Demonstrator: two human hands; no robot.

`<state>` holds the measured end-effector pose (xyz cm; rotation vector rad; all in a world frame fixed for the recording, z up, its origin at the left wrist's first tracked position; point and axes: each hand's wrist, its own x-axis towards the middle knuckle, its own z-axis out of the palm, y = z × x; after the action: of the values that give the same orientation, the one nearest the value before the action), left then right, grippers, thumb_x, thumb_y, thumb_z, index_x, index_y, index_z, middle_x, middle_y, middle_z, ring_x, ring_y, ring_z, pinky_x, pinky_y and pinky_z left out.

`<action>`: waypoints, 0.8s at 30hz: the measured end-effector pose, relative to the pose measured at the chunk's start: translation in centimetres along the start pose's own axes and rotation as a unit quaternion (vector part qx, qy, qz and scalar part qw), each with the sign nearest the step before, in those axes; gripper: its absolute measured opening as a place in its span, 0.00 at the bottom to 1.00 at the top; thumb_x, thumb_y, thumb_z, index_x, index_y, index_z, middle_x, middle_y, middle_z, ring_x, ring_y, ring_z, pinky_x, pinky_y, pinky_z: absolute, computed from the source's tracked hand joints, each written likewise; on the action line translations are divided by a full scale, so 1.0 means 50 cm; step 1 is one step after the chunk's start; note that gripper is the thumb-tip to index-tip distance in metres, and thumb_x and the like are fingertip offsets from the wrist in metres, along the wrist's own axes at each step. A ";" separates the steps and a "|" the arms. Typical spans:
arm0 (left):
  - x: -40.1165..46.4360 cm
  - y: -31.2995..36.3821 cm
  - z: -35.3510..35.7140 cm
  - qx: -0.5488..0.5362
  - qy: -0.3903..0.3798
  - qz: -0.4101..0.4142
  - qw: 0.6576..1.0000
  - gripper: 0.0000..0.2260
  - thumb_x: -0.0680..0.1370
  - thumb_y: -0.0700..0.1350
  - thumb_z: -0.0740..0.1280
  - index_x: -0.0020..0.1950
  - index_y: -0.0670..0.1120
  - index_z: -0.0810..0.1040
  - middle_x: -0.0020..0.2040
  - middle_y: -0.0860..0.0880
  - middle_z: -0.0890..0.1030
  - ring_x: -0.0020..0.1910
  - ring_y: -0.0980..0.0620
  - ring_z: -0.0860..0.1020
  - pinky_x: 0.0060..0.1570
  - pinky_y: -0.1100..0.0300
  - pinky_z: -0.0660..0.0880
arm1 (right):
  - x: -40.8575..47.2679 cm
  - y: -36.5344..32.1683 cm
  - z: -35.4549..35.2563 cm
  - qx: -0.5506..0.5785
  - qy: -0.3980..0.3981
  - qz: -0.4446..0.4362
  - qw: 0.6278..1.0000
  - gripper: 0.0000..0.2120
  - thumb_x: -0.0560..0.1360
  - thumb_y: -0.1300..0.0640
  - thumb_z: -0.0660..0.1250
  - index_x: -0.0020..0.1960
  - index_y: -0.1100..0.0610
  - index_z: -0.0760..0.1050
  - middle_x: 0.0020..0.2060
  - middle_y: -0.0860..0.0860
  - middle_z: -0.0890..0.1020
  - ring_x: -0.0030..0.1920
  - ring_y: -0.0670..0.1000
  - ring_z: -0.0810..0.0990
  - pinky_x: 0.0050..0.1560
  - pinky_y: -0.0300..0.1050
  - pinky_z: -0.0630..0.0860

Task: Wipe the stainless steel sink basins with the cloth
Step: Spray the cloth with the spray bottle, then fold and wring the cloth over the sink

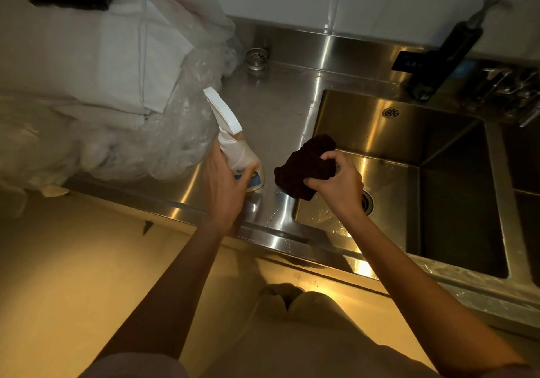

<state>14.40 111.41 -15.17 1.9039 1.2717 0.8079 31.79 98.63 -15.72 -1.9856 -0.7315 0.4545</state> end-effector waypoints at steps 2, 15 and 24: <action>-0.013 0.003 0.000 -0.003 0.032 0.011 0.999 0.37 0.73 0.50 0.74 0.76 0.46 0.58 0.72 0.46 0.66 0.71 0.48 0.66 0.67 0.43 0.70 | -0.002 0.002 -0.003 0.001 -0.001 -0.001 1.000 0.26 0.61 0.56 0.79 0.51 0.39 0.70 0.55 0.44 0.75 0.56 0.48 0.76 0.47 0.41 0.79; -0.112 0.057 0.029 0.147 0.048 0.294 0.943 0.15 0.75 0.39 0.68 0.62 0.40 0.76 0.63 0.42 0.76 0.63 0.46 0.73 0.61 0.44 0.72 | -0.021 0.002 -0.056 0.011 -0.002 -0.020 1.000 0.27 0.60 0.55 0.79 0.49 0.36 0.69 0.53 0.43 0.76 0.55 0.47 0.77 0.50 0.50 0.81; -0.093 0.167 0.113 0.140 -0.235 0.347 0.897 0.36 0.73 0.57 0.71 0.76 0.51 0.61 0.74 0.49 0.63 0.71 0.50 0.65 0.69 0.50 0.64 | -0.049 0.025 -0.201 0.034 0.053 -0.037 0.997 0.26 0.60 0.57 0.79 0.50 0.38 0.71 0.51 0.45 0.76 0.53 0.47 0.77 0.51 0.50 0.80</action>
<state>21.63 103.60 -12.02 2.6345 0.4060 0.4420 36.16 90.02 -11.85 -1.8975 -0.7106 0.3245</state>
